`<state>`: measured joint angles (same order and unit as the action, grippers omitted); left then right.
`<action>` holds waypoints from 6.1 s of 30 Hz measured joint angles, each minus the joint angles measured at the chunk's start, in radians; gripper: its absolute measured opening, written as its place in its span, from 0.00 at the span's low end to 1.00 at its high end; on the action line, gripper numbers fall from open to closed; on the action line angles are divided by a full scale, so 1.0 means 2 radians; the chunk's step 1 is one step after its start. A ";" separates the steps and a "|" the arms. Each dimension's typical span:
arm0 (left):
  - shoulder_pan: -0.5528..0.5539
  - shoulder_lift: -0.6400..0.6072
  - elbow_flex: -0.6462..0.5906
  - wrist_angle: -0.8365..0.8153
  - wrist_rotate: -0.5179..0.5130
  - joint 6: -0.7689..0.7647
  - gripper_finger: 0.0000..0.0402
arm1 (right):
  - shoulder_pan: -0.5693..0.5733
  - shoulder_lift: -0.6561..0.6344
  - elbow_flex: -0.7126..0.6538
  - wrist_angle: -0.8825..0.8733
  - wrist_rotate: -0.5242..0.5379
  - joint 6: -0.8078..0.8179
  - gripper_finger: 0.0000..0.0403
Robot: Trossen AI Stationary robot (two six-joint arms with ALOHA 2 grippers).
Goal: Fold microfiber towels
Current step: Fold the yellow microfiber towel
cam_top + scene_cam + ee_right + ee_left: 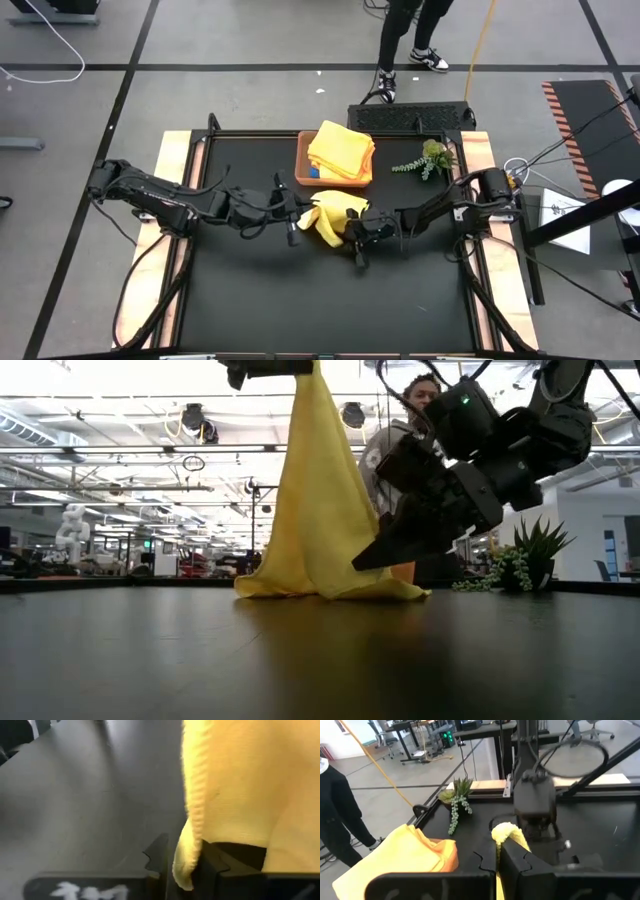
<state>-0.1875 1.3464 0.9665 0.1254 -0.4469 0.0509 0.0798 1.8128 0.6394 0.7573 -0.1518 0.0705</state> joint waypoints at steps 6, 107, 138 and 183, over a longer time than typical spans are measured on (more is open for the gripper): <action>0.000 0.000 0.000 -0.040 -0.005 -0.010 0.01 | 0.028 -0.066 -0.035 -0.001 0.051 -0.006 0.01; 0.009 0.018 0.030 -0.283 0.033 -0.117 0.02 | 0.089 -0.545 -0.063 -0.554 0.186 0.145 0.00; -0.027 0.018 -0.102 -0.113 0.079 -0.053 0.01 | 0.153 -0.350 -0.063 -0.346 0.193 0.119 0.00; -0.204 0.081 -0.102 -0.056 0.079 -0.153 0.01 | 0.299 -0.200 -0.063 -0.132 0.138 0.169 0.00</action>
<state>-0.5963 1.5082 0.7628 0.0139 -0.2894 -0.2547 0.6773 1.4128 0.5129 0.4935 0.1244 0.4092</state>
